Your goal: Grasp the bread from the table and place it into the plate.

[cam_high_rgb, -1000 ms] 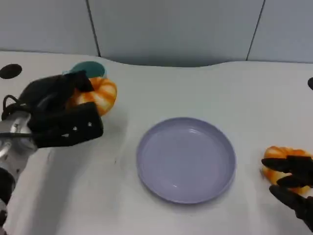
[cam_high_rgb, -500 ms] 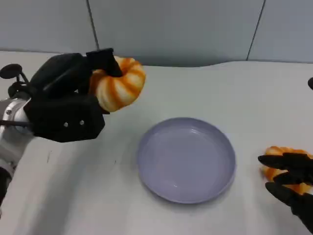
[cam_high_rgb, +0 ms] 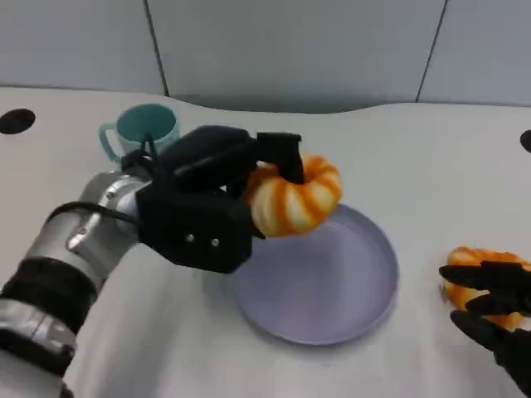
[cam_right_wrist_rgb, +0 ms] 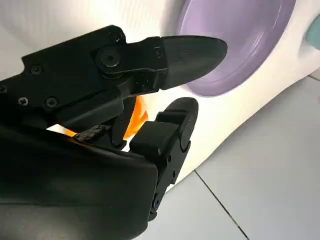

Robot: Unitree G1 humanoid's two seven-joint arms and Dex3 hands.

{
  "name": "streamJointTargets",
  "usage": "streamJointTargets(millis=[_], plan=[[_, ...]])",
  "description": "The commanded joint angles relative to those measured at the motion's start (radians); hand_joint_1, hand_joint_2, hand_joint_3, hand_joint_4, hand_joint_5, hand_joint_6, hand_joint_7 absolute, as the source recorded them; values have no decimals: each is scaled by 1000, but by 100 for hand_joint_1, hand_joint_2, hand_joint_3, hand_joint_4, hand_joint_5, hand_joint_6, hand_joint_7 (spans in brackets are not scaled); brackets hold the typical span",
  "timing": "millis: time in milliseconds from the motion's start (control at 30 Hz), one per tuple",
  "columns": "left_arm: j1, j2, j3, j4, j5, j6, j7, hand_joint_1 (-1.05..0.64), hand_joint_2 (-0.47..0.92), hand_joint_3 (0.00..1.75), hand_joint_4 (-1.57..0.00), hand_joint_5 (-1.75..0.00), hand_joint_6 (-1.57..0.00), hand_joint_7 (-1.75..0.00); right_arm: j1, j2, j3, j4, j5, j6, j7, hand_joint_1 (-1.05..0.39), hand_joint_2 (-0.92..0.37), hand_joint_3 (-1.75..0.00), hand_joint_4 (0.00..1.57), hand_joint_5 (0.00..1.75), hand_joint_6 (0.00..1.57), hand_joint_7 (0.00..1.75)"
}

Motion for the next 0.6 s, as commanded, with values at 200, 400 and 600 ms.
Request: streamJointTargets(millis=[200, 400, 600], plan=[[-82, -40, -87, 113, 112, -4, -2, -5, 86, 9, -81, -175, -60, -175, 8, 4, 7, -22, -1, 16, -4, -27, -92, -33, 69, 54, 83, 0], [-113, -53, -117, 209, 143, -99, 28, -6, 86, 8, -78, -175, -56, -175, 9, 5, 13, -27, -6, 20, -4, -27, -92, -33, 70, 54, 82, 0], [-166, -40, -150, 266, 155, -175, -40, -23, 87, 4, -48, -156, -38, -155, 11, 13, 15, -41, -9, 45, -4, -28, -92, -33, 69, 53, 82, 0]])
